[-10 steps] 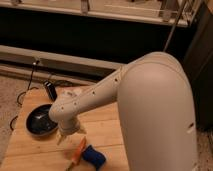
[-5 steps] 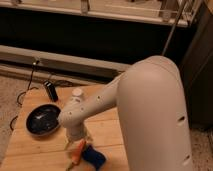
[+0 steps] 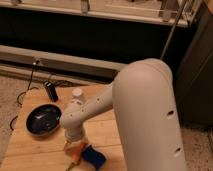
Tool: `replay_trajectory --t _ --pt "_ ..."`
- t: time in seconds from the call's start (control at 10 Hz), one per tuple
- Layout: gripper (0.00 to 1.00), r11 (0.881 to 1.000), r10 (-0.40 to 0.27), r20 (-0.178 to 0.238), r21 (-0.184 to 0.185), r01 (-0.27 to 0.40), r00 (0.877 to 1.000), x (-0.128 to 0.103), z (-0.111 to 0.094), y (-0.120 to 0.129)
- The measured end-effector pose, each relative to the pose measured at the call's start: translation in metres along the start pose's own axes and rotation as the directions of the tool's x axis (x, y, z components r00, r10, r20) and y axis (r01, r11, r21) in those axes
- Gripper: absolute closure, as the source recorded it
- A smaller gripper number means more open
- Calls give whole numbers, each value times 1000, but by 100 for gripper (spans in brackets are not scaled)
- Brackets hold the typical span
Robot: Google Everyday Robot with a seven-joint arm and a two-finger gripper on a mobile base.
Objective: Place the pepper on the white sponge
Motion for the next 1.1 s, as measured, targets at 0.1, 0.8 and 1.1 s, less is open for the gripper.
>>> replay_trajectory --t 0.1,0.8,1.1 --pt "51 1000 -4 0 0 4 1000 -1 1 0" --pt "94 998 -61 20 23 61 998 -13 -12 3" --pt "94 996 -85 22 25 85 996 -14 -23 9"
